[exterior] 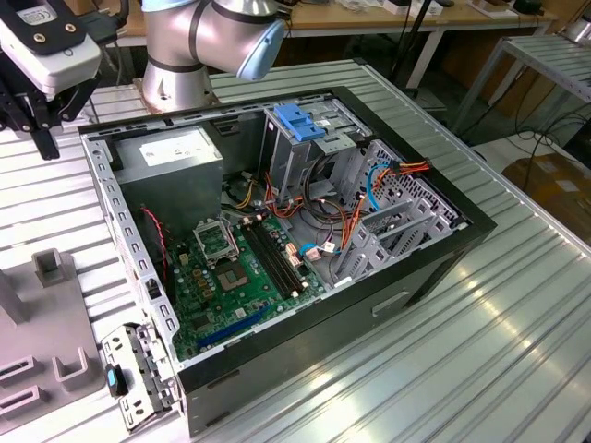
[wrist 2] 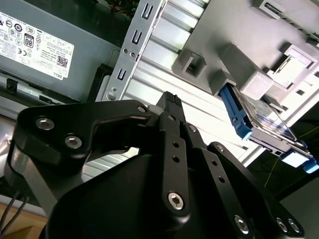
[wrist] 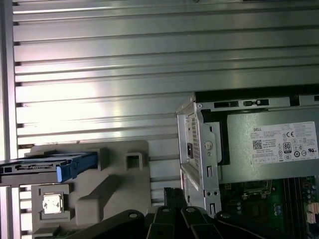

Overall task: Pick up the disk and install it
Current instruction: 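Reach for the disk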

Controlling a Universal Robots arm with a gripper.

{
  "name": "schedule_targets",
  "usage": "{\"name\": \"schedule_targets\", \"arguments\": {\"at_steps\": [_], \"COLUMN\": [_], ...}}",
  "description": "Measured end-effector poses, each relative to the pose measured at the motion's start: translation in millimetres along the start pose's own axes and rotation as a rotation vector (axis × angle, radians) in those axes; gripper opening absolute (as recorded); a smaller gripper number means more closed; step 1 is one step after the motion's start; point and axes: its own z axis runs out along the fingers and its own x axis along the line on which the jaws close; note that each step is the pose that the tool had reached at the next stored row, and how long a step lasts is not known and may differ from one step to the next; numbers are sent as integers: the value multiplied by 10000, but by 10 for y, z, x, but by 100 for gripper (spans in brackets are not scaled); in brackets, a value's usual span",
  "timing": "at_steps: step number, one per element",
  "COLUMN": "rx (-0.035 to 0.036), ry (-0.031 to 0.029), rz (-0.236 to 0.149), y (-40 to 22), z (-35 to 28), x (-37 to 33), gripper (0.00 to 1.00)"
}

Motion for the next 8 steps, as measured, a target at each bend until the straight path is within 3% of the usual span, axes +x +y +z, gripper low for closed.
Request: {"name": "schedule_targets", "arguments": {"at_steps": [8], "rx": [0], "ry": [0], "rz": [0], "y": [-6], "z": [-2], "x": [91], "gripper": [11]}}
